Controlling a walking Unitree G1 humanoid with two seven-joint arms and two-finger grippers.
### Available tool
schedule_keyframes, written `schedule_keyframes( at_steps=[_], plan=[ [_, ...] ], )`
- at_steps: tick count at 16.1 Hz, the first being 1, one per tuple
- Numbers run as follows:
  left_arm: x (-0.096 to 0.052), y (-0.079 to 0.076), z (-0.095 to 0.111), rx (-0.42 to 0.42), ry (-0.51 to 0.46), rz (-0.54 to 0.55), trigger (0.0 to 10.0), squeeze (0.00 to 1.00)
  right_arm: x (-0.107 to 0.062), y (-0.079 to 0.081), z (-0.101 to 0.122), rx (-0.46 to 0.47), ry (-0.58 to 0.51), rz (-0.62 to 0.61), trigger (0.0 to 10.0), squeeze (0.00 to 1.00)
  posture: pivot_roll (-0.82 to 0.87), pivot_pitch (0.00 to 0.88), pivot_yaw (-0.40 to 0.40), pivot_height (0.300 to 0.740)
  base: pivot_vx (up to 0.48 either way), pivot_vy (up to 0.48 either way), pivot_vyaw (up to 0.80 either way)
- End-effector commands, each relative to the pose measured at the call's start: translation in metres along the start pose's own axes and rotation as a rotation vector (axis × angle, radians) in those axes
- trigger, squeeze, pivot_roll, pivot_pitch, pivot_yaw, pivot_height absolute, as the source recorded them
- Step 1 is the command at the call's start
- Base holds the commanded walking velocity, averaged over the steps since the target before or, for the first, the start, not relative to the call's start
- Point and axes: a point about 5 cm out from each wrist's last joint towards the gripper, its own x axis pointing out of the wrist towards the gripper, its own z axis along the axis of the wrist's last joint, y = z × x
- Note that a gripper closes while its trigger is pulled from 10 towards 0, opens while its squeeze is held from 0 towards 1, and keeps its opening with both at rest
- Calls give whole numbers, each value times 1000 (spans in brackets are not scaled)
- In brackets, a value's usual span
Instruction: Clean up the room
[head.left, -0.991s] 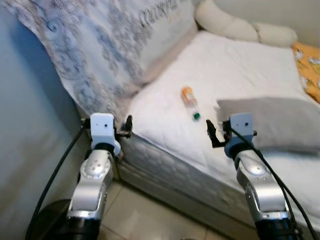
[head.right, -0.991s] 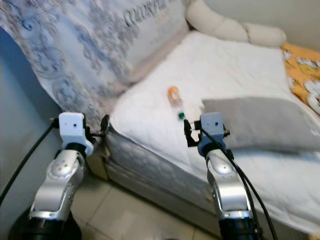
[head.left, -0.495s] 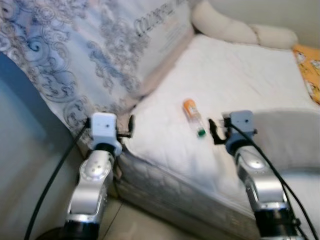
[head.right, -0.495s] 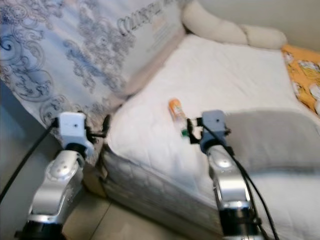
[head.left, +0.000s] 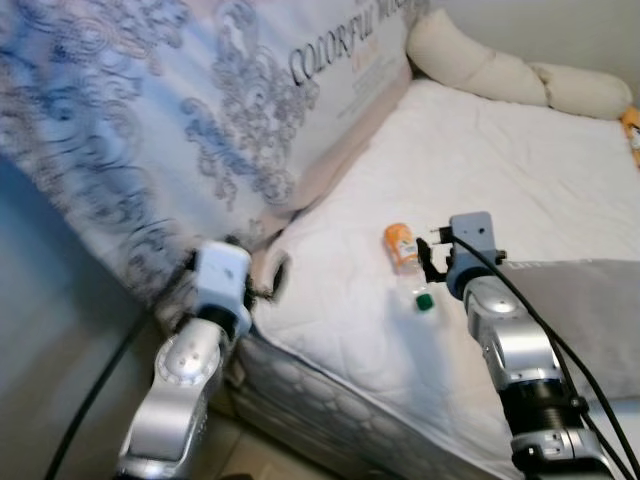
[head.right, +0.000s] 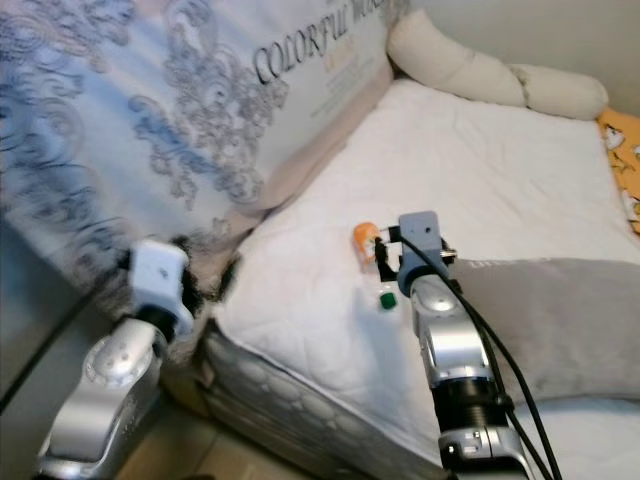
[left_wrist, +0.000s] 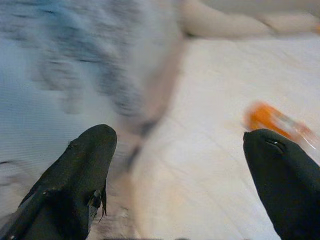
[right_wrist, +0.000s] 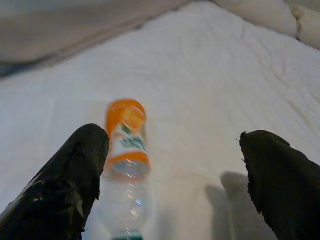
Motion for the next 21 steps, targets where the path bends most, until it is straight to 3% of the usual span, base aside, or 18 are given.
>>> schedule_keyframes(
  at_steps=[1,2,3,4,9,10,12,14,16,21],
  plan=[
    [-4,2,-1,35,15,-31,10000,0,2,3,3,-3,5,8,10000,580,87,0,-63,740,0,0,0],
    [-5,2,-3,87,36,-56,10000,0,4,2,3,-10,12,2,10000,0,93,0,-62,740,0,0,0],
    [-7,5,-7,143,78,-101,10000,0,9,-3,4,-21,27,-21,10000,0,86,0,-55,740,0,0,0],
    [-7,9,-6,152,88,-116,10000,0,13,-8,3,-23,45,-30,10000,992,85,0,-52,740,0,0,0],
    [-10,5,10,140,87,-295,10000,0,34,-33,2,-20,145,-20,10000,1000,124,0,-49,740,0,0,0],
    [-13,4,12,156,104,-344,10000,0,38,-32,1,-55,175,11,10000,0,140,0,-48,740,0,0,0],
    [-12,7,15,226,151,-394,10000,0,42,-33,1,-74,210,17,10000,0,156,0,-54,740,0,0,0],
    [-15,5,24,244,155,-447,10000,0,43,-31,-2,22,231,19,10000,0,192,0,-63,740,0,0,0],
    [-20,4,27,244,169,-471,10000,0,43,-27,-4,42,231,38,10000,0,207,0,-62,740,0,0,0],
    [-39,-4,35,248,223,-518,10000,0,41,-25,-20,-17,265,-6,10000,0,264,100,-69,740,0,0,0]
  ],
)
